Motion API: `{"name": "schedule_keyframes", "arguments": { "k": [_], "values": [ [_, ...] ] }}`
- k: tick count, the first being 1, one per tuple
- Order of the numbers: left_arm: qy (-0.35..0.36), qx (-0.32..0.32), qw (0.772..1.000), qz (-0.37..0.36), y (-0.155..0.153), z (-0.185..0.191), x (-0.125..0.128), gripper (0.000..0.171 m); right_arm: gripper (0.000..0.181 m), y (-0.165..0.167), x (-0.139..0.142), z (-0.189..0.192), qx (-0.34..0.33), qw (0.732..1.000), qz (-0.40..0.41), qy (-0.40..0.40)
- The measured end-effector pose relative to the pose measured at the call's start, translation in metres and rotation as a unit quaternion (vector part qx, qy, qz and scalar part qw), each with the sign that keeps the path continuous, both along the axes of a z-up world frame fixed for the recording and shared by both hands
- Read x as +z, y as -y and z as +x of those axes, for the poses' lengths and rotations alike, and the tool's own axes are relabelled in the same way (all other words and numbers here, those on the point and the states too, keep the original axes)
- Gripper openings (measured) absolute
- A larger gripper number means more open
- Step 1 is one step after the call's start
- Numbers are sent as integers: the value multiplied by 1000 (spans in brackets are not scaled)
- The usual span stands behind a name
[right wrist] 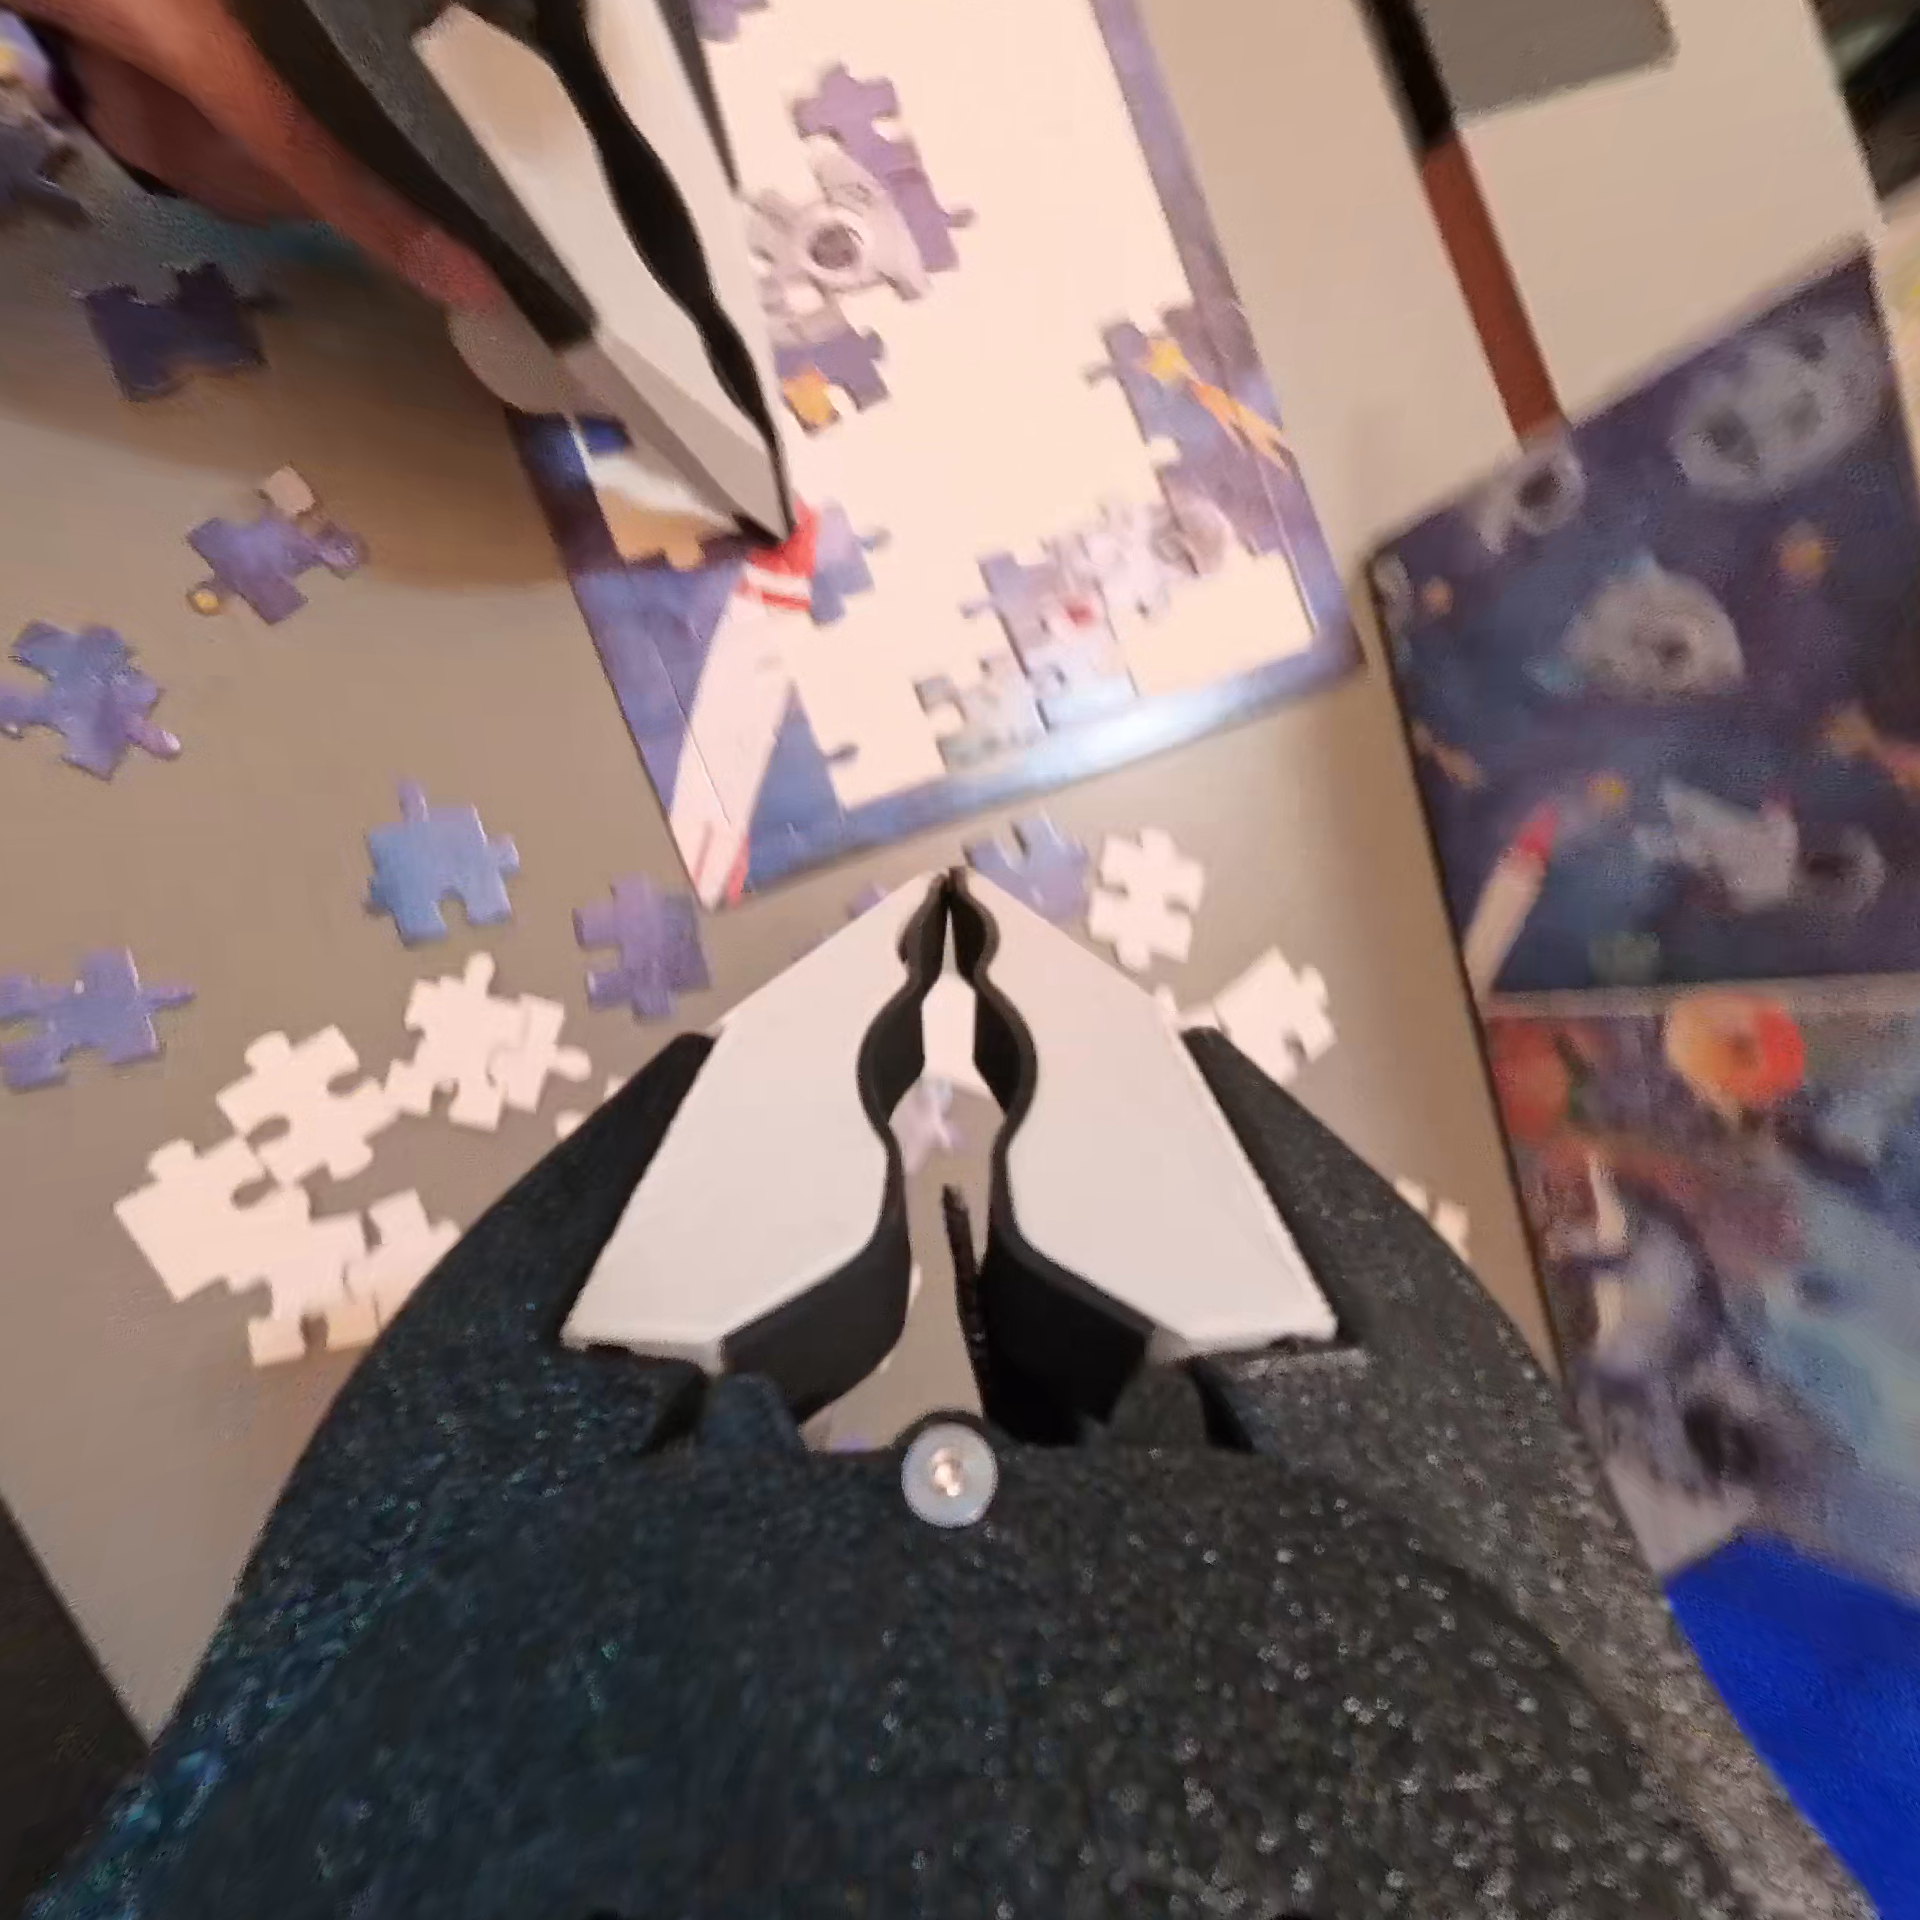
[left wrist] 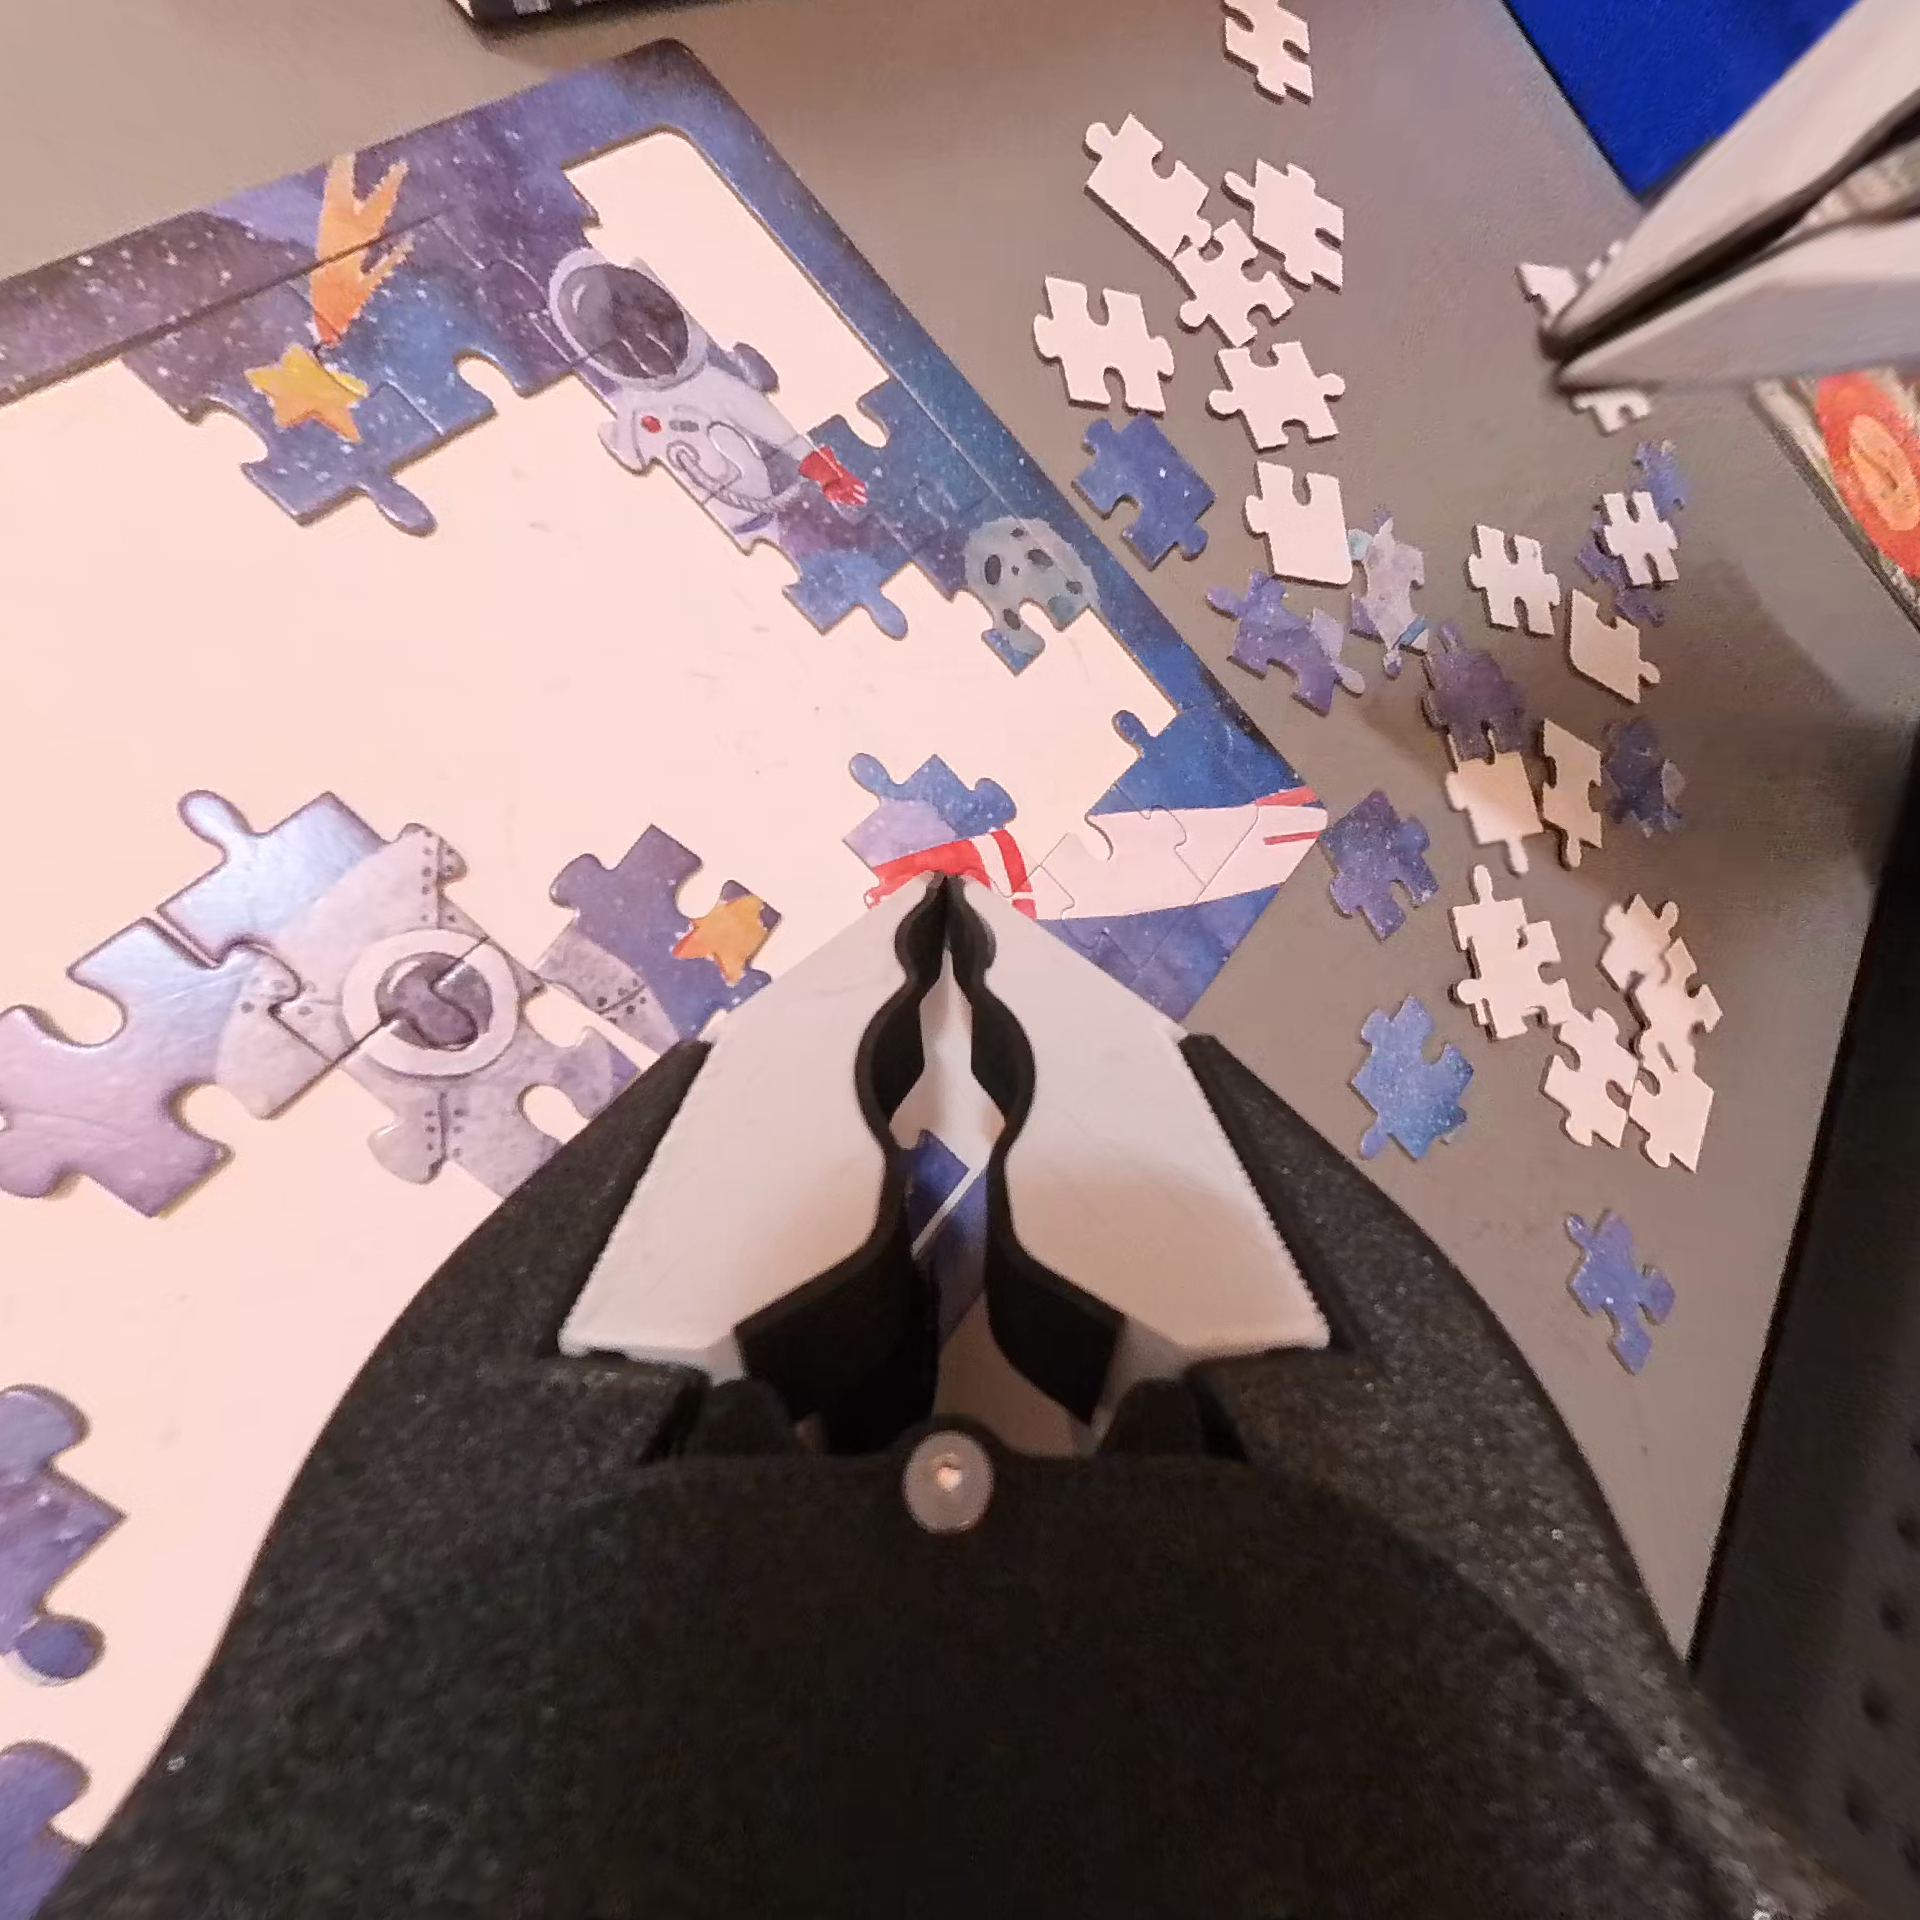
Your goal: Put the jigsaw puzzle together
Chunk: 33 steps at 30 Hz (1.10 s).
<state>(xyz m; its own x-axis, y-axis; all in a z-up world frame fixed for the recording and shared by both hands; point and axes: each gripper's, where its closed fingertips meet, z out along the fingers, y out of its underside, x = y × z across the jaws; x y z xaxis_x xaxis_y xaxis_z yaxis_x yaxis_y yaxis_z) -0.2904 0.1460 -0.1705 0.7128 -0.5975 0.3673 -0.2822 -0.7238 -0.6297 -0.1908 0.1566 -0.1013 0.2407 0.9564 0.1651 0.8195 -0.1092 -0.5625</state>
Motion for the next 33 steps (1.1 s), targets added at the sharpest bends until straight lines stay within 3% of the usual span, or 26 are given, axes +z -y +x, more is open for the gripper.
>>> {"name": "schedule_keyframes", "arguments": {
  "k": [2, 5, 8, 10, 11, 13, 18, 21, 25, 30, 33],
  "values": [
    [-2, 2, 1000, 1, 0, 0, 0, 0, 2, -3, 6, 38, -49, 999, 7, -20],
    [-7, 5, 1000, 8, 0, 0, 0, 0, 5, -24, 12, 79, -151, 980, 25, -123],
    [1, 14, 1000, 9, 0, 0, 0, 0, 20, -27, -4, 90, -202, 949, -18, -241],
    [13, 28, 999, 8, -2, 0, 1, 0, 23, -13, -23, 88, -170, 968, -39, -179],
    [21, 41, 999, 11, -5, -1, 4, 0, 25, -17, -27, 92, -165, 977, 0, -132],
    [56, 71, 995, 34, -13, -2, 17, 5, 26, -20, -27, 82, -145, 980, 59, -120],
    [160, 119, 976, 87, -27, -6, 60, 8, 46, 10, -64, 41, -93, 988, -64, -104],
    [156, 125, 974, 102, -29, -7, 62, 8, 40, 2, -70, 37, -103, 987, -59, -104],
    [163, 116, 974, 102, -27, 1, 63, 8, 47, -8, -67, 42, -135, 979, -87, -128],
    [149, 106, 977, 107, -26, 5, 60, 8, 45, -10, -72, 38, -128, 984, -57, -106],
    [154, 108, 977, 103, -26, 5, 60, 8, 33, -9, -73, 36, -116, 989, -37, -87]
  ]
}}
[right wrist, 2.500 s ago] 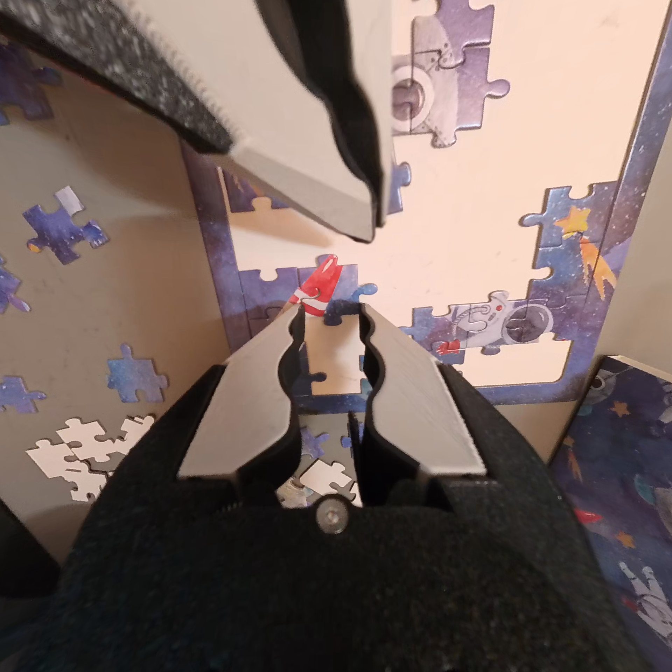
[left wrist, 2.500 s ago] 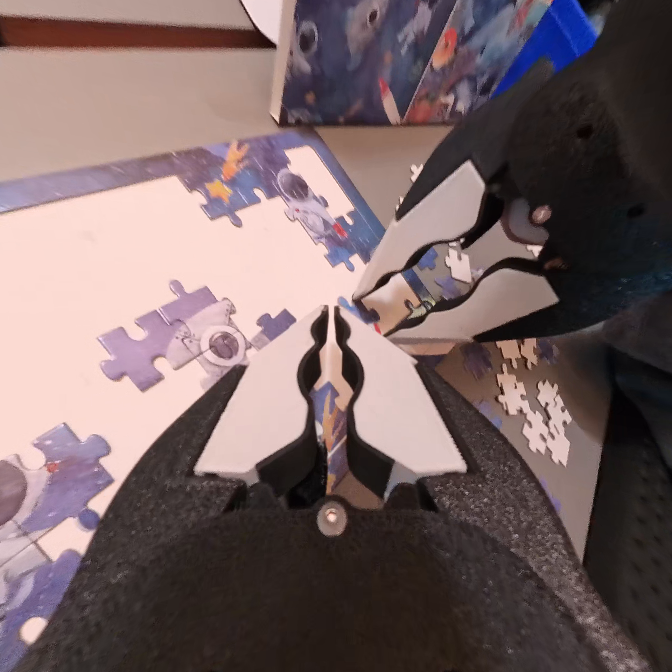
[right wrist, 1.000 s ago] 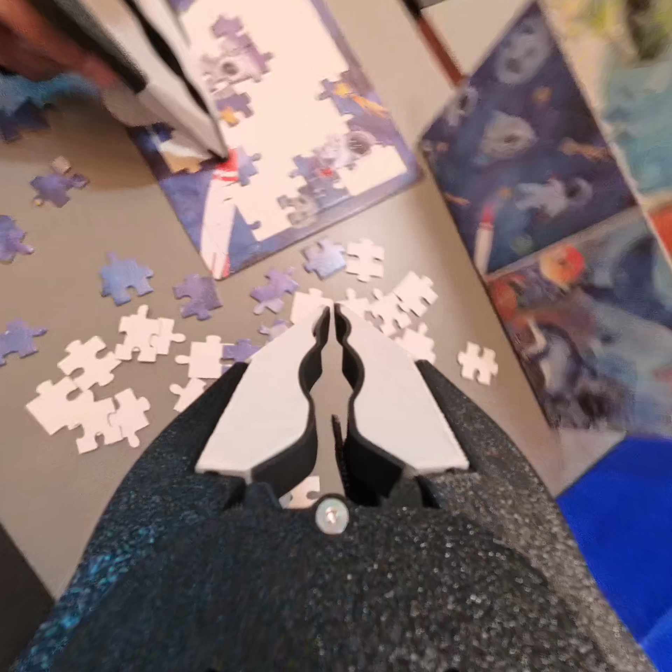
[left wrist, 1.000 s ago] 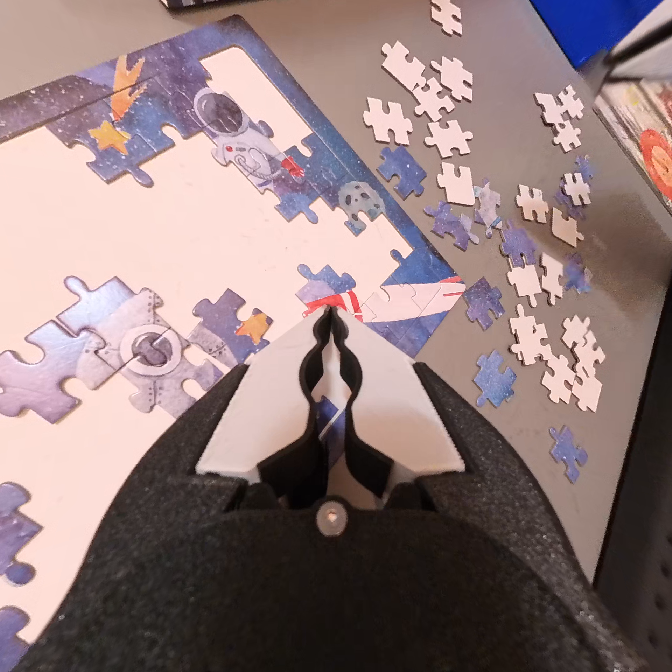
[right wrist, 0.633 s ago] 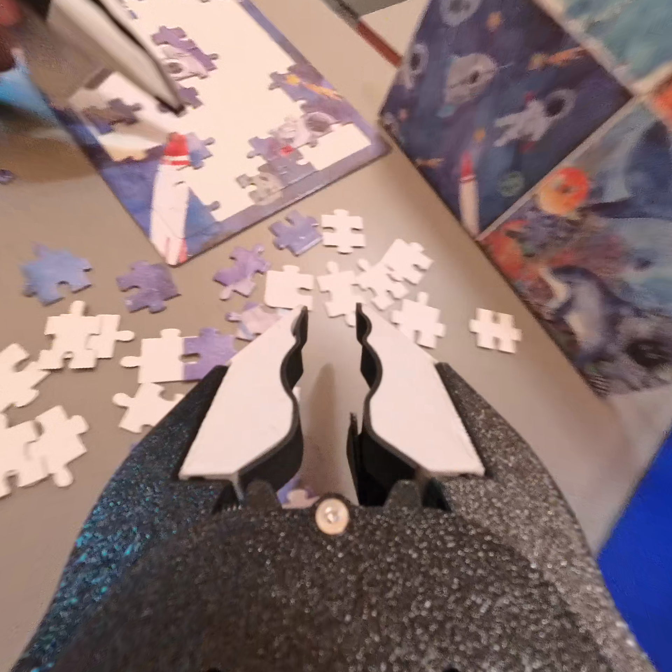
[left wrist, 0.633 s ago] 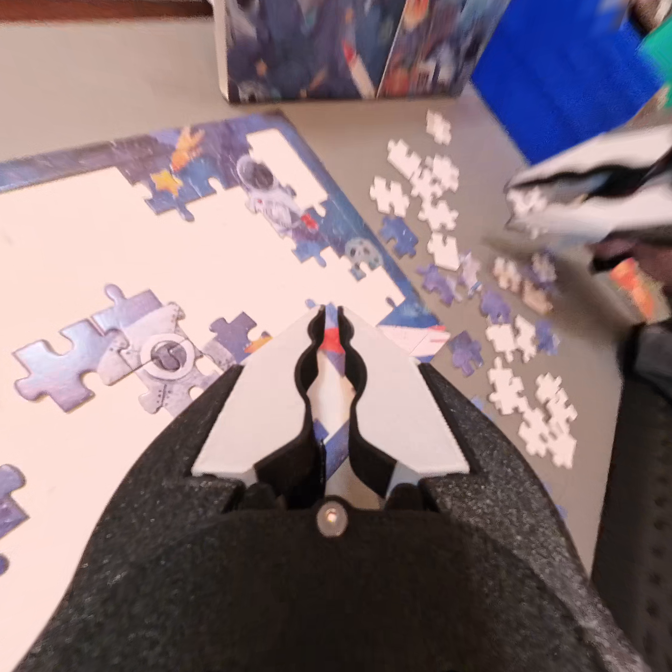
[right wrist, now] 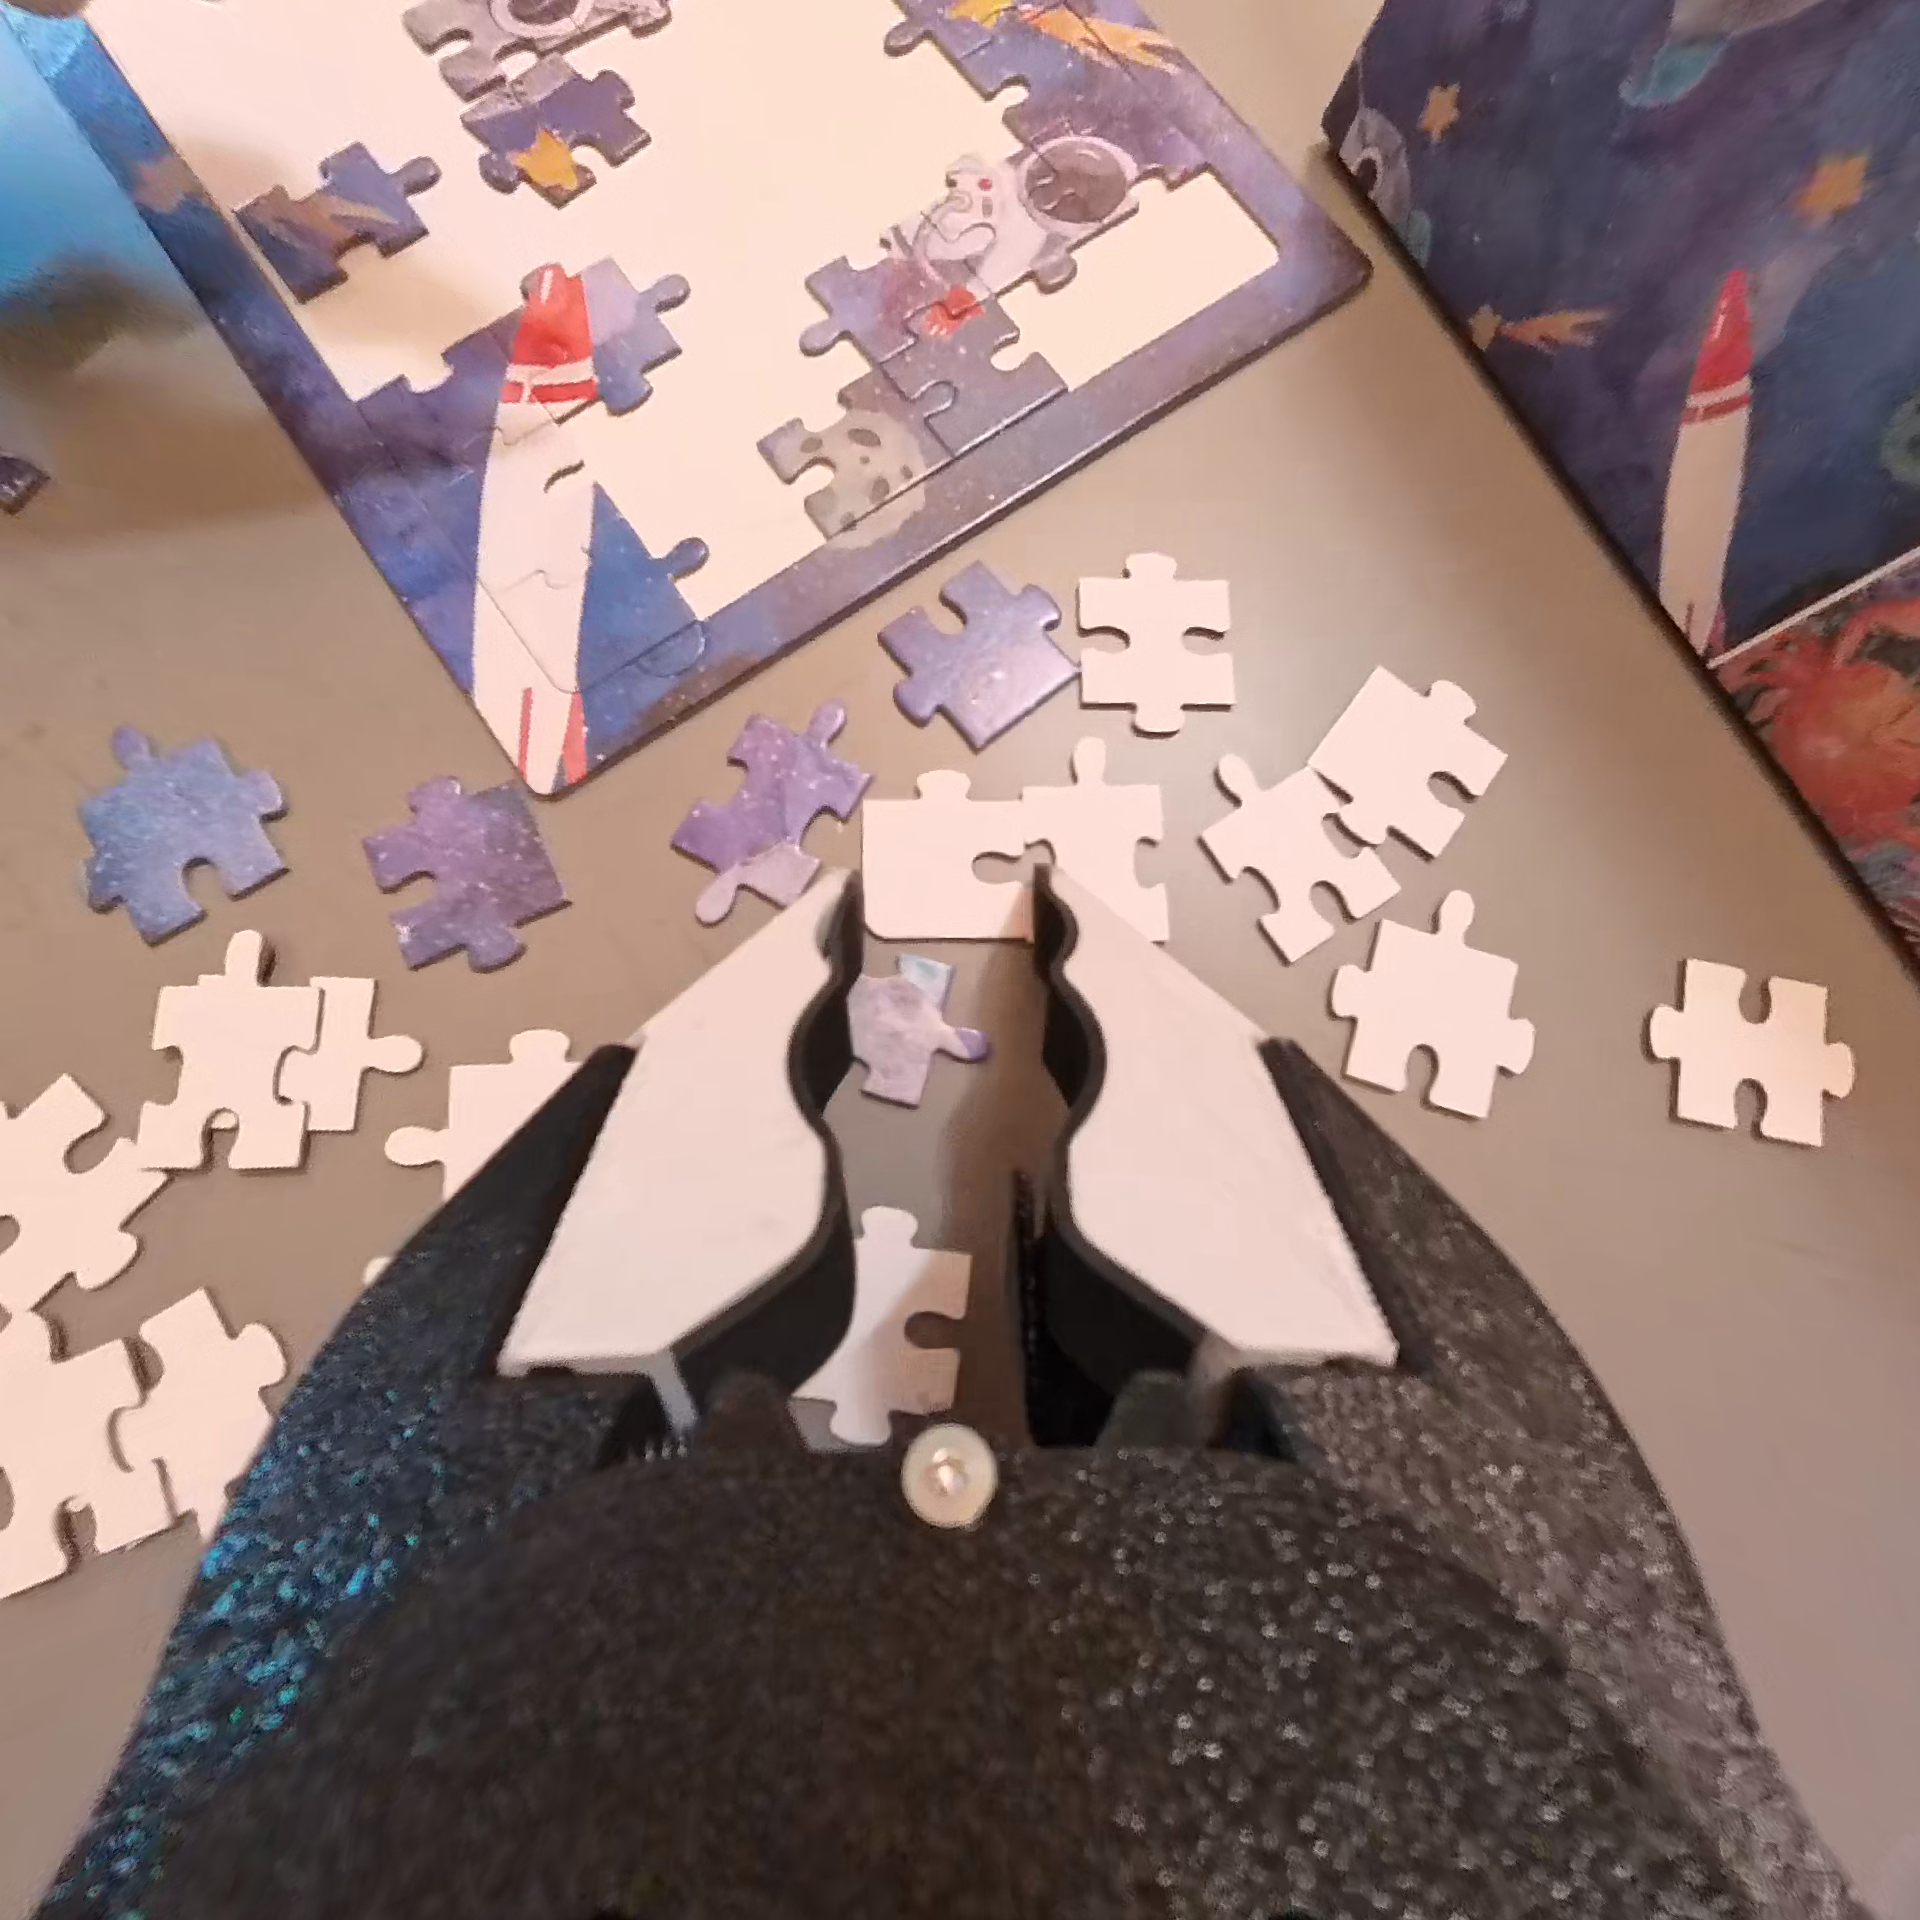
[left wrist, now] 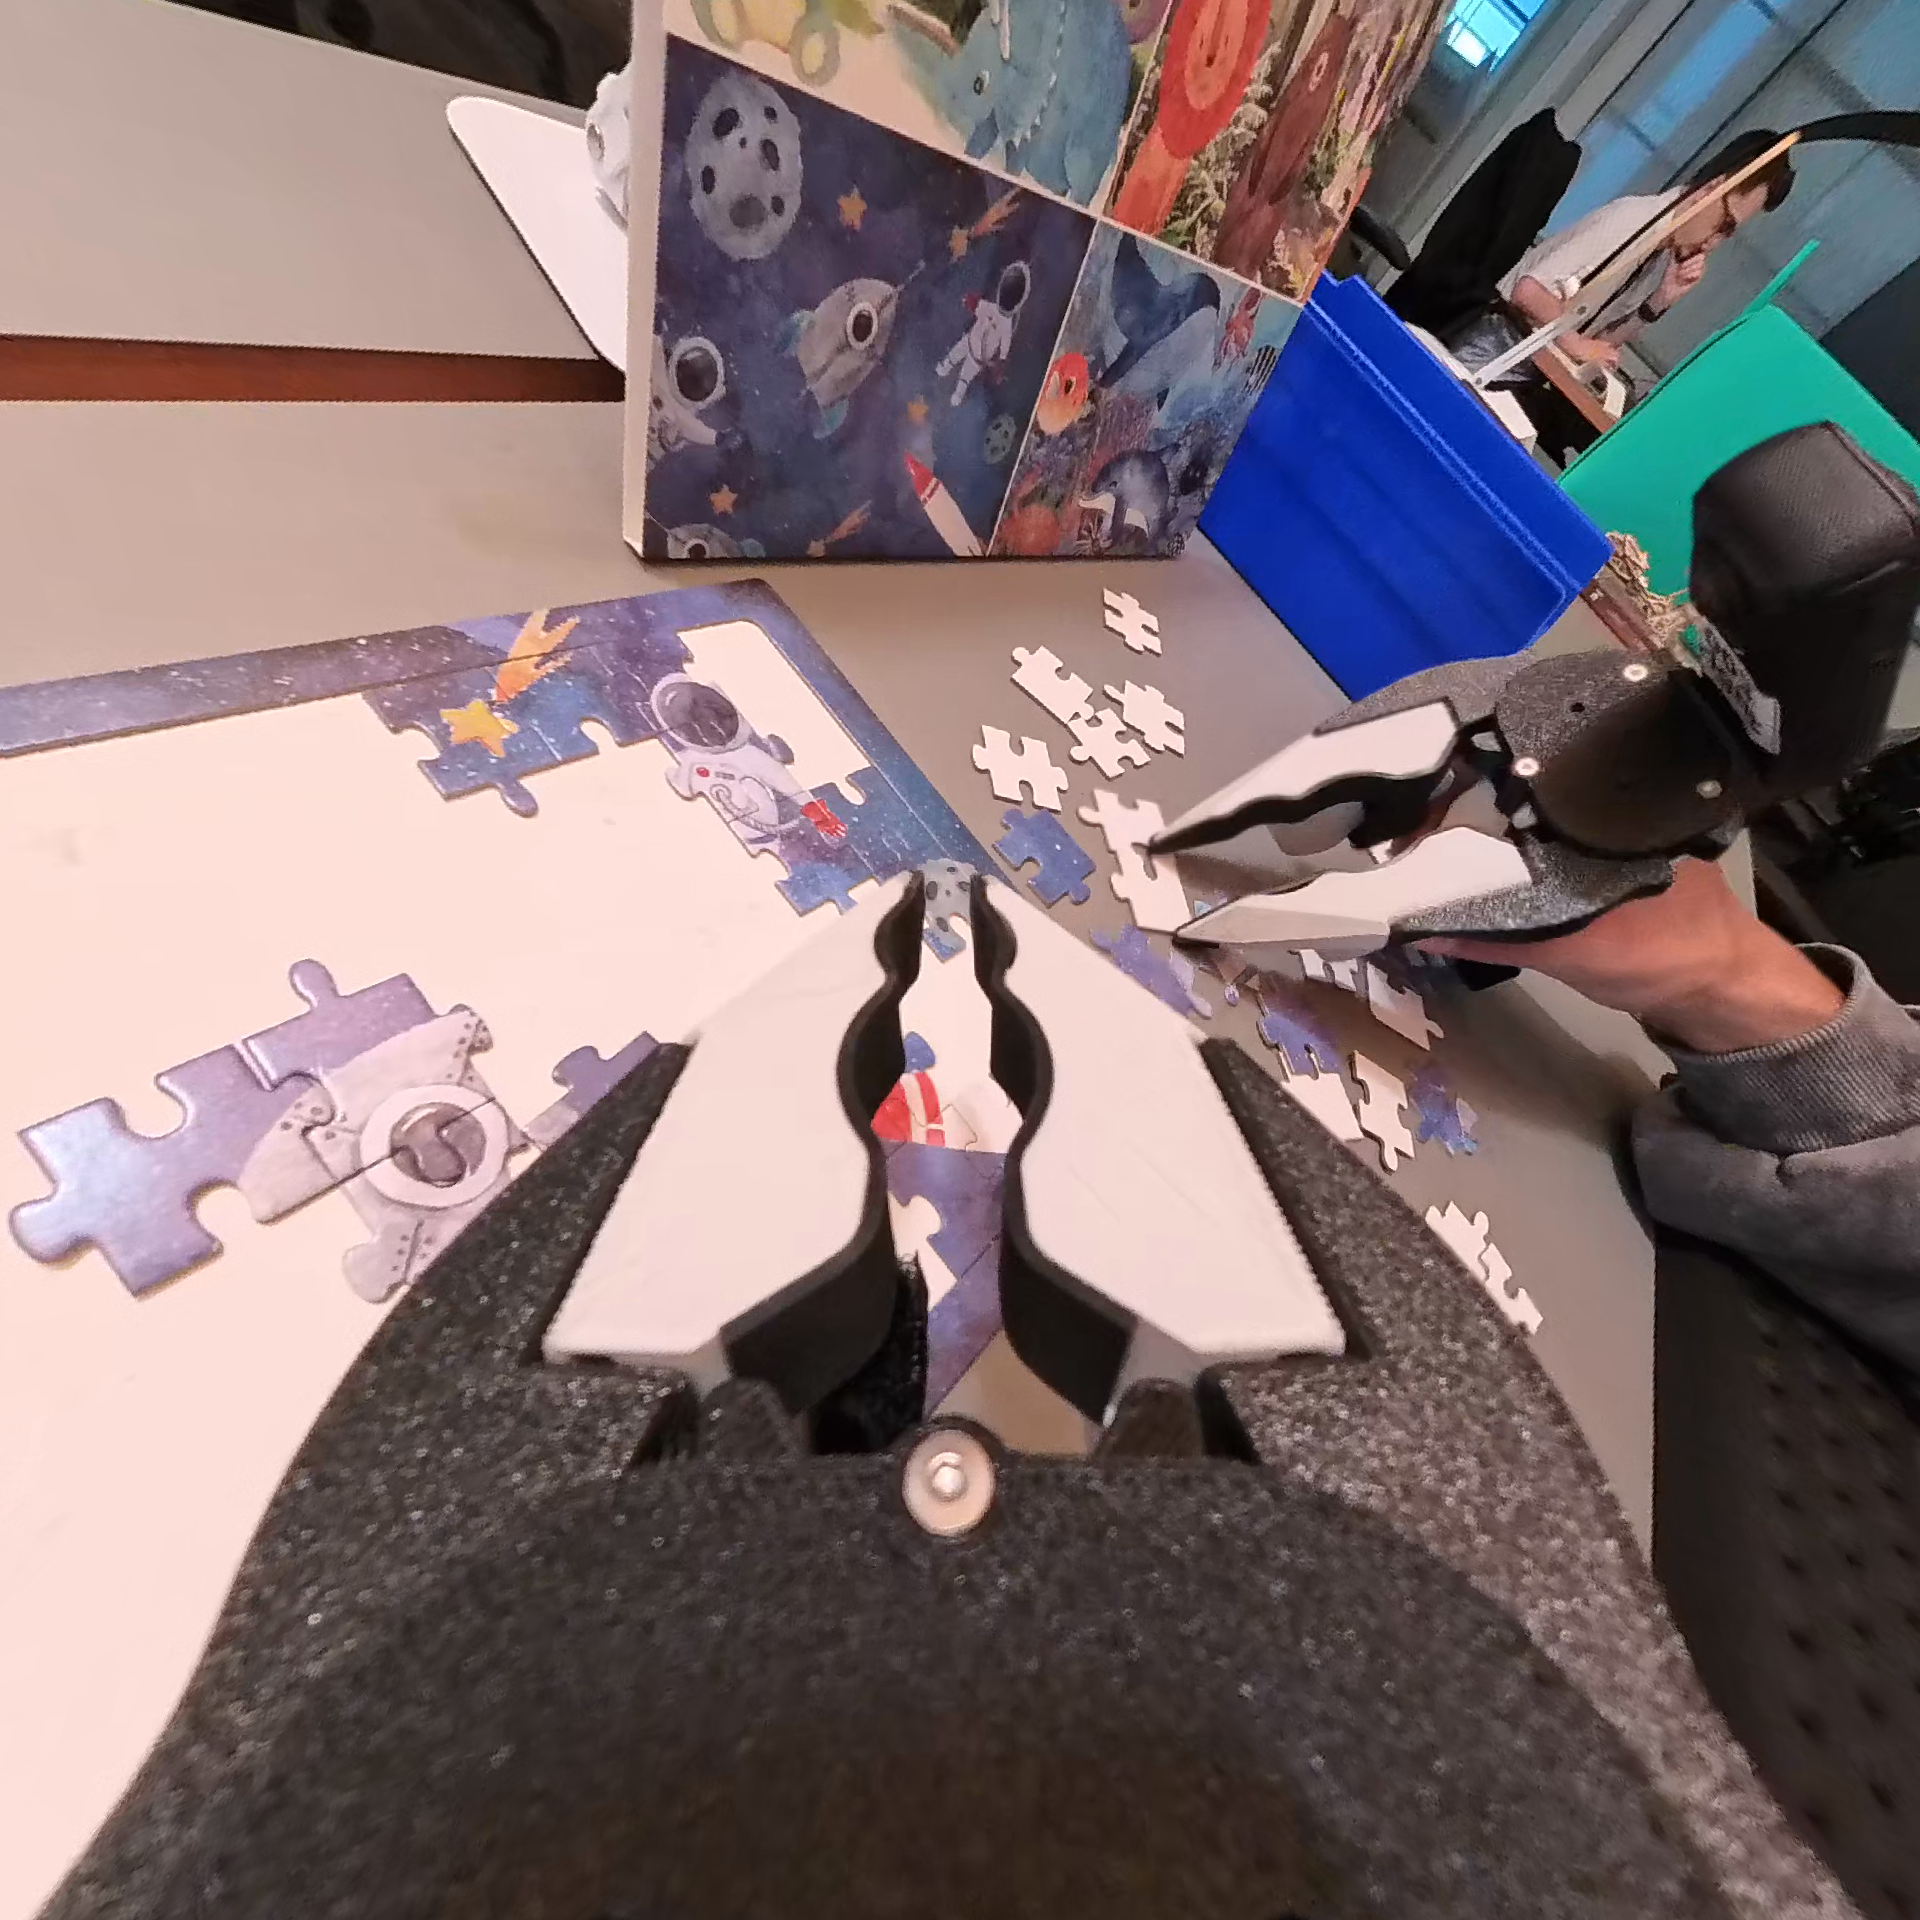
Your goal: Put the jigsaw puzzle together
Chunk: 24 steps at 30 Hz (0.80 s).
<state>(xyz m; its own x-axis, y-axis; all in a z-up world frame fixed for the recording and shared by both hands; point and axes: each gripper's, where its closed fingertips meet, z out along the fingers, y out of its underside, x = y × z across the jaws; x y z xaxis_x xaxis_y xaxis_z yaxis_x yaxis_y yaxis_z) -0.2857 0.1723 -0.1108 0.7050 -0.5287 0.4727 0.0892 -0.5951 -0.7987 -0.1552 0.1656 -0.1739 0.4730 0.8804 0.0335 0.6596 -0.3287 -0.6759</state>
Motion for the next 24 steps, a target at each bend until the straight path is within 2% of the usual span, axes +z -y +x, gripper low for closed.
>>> {"name": "schedule_keyframes", "arguments": {
  "k": [4, 6, 9, 10, 11, 18, 20, 21, 24],
  "values": [
    [0, 6, 1000, 1, -1, -3, 0, 8, 31, 2, 0, 2, 0, 1000, -3, 0],
    [2, 6, 1000, 3, 0, -3, 2, 8, 20, 5, 0, 3, 8, 1000, -8, -4],
    [0, 2, 1000, 6, 2, -1, 3, 8, 20, 8, 3, 4, 9, 999, -32, -29],
    [-3, 2, 1000, 6, 2, -1, 3, 8, 2, 9, 5, 6, 10, 999, -35, -36],
    [-7, 1, 1000, 6, 3, 0, 2, 8, 0, 8, 9, 9, 9, 999, -32, -43],
    [-17, -8, 1000, 10, 6, 5, 3, 8, 3, 7, 33, 13, 11, 993, -40, -108],
    [-21, -9, 1000, 10, 6, 6, 2, 8, 43, 2, 19, 11, 3, 997, -51, -63],
    [-22, -10, 1000, 9, 6, 7, 1, 8, 51, -1, 10, 11, -3, 998, -47, -29],
    [-28, -10, 1000, 8, 6, 6, -1, 8, 32, -4, 7, 2, 0, 1000, -22, 11]
  ]
}}
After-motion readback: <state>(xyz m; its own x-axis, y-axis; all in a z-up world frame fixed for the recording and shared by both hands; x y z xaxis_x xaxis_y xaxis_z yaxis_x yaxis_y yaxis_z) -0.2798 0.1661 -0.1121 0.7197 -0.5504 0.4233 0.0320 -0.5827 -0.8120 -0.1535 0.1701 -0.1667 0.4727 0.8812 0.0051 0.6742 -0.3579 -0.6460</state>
